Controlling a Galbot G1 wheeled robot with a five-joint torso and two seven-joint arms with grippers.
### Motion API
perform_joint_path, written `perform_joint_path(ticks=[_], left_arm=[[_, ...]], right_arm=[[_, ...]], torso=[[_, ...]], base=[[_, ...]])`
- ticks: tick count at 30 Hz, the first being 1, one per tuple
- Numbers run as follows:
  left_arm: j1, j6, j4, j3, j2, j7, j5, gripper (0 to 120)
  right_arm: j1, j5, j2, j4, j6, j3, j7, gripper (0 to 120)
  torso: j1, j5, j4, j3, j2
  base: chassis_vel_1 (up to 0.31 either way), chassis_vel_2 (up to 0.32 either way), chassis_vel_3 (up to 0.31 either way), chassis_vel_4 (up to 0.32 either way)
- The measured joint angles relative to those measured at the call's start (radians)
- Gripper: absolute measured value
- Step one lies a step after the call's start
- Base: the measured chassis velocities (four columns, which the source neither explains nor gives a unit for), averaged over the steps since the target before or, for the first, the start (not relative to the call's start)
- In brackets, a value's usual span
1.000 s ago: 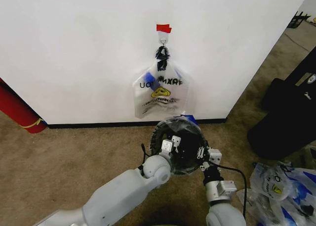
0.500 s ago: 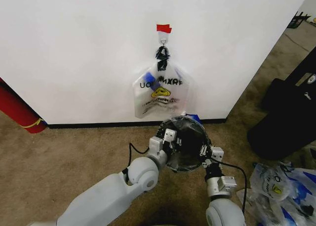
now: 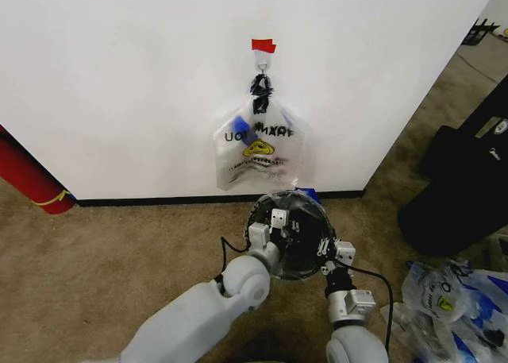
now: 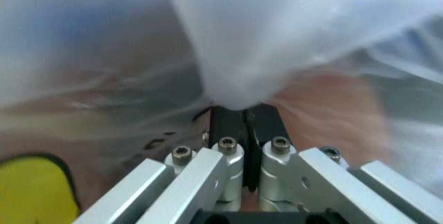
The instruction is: Pick up the garbage bag from the wall and place it over the trash bin.
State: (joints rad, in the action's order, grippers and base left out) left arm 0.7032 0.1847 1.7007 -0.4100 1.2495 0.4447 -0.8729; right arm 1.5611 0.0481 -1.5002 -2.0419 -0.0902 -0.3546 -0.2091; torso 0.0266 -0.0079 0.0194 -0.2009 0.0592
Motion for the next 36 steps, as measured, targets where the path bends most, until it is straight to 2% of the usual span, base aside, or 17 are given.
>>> perform_joint_path(ticks=[6,20,36], left_arm=[[-0.018,0.000,-0.076,-0.007,0.038,0.006,0.004,0],[-0.049,-0.002,-0.150,-0.041,0.089,0.007,0.004,0],[-0.071,0.021,-0.241,-0.061,0.111,0.008,0.016,0]], right_arm=[[0.000,0.017,0.000,-0.016,0.004,0.003,0.000,0],[0.008,0.026,-0.002,-0.016,0.011,0.025,0.006,0],[0.026,0.035,0.006,-0.034,0.011,0.033,0.019,0]], torso=[[0.000,0.0000,-0.0001,0.000,0.000],[0.000,0.0001,-0.0001,0.000,0.000],[0.000,0.0000,-0.0001,0.000,0.000]], base=[[0.000,0.000,0.000,0.000],[0.000,0.000,0.000,0.000],[0.000,0.000,0.000,0.000]])
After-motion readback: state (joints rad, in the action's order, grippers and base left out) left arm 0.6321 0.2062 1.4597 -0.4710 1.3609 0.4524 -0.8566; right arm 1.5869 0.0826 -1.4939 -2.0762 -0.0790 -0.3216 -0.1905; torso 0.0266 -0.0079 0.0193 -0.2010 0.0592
